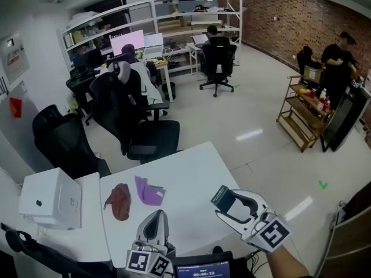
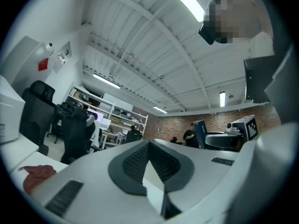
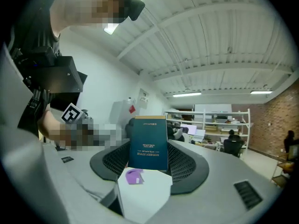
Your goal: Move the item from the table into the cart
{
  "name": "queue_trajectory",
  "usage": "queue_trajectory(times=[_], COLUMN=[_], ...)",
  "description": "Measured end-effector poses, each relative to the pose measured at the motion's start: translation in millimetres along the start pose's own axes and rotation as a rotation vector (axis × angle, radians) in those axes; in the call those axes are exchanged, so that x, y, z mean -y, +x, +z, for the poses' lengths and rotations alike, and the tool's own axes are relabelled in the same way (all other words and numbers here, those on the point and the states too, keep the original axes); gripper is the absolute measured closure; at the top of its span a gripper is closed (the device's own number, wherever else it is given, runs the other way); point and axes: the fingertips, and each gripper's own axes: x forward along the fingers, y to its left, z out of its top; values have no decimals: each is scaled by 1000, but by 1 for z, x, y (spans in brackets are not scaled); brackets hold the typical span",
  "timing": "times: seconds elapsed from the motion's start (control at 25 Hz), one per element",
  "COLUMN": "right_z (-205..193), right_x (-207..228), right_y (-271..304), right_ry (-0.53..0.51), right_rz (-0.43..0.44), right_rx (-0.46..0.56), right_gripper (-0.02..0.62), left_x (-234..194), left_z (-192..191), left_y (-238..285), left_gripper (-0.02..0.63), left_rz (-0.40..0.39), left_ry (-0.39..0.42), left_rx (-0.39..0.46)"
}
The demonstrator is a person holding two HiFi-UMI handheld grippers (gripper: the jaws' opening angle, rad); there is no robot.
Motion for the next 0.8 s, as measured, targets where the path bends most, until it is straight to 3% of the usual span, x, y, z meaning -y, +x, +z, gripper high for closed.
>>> queue_trajectory(times=[0.24,0.36,0.52,0.8], right_z=[-5,-26,-58,-96], right_x=[97,143,206,324], right_y=[-166,-264,-383,-574], right_ry=[-4,15,46,63], right_rz=[-262,-377,-504,-787], right_rx=[7,-25,-53,-41], right_gripper=[364,362,364,363], left_x=[161,253,369,588], left_z=[-23,-47,-87,-149], left_y=[74,119,189,305], left_gripper=[611,611,611,611], left_rz=[-226,-330,-442,-733], left_ry=[3,26,-4,-7], left_rx=[-27,-49,-71,-122])
